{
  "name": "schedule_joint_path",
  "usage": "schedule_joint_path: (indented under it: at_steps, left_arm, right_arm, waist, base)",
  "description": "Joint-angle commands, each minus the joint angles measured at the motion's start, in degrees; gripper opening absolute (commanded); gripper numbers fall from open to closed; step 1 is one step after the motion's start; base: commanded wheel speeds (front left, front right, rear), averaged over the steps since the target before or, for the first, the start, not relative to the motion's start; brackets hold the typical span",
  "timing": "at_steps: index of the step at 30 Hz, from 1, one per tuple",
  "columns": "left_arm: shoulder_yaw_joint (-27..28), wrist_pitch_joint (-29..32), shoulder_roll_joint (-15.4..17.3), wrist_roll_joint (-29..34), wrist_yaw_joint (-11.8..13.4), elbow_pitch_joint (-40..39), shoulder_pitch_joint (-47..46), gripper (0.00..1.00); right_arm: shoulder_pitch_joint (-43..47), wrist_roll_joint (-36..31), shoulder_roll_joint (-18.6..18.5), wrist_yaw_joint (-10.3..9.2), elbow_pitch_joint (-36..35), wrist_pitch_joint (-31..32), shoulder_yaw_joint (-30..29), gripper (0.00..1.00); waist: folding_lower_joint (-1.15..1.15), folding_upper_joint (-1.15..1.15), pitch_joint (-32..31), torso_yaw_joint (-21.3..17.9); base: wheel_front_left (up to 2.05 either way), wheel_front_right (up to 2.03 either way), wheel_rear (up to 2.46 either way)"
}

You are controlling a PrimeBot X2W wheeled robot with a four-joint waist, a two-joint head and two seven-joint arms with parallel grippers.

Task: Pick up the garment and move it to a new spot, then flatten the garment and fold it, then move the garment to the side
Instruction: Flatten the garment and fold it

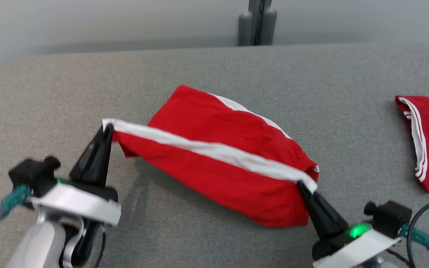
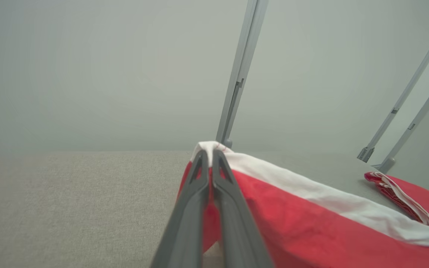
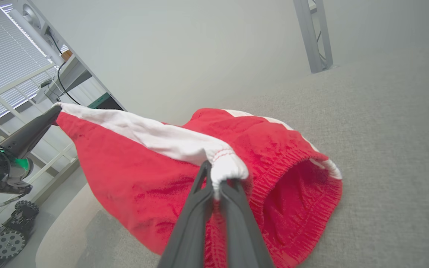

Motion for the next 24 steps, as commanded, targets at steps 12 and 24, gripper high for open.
schedule_joint_path:
  at_steps: [12,24]
  left_arm:
    - [-5.3,3.4,-3.0,1.8,-4.9,19.0,-26.2,0.00]
    - [-10.0,-0.1,-8.6,0.1,-6.7,45.1,-42.3,0.00]
  right_arm:
    - [-11.9,0.1,5.7,0.02,2.6,1.9,-7.7,0.00]
    - [-16.7,1.0,7.6,0.02,6.3,1.7,-7.4,0.00]
  waist:
    - [0.00,0.00,11.8,-2.5]
    - [0.00,0.00,16.3,-4.4]
  base:
    - [0.00,0.00,0.00]
    - [0.00,0.00,0.00]
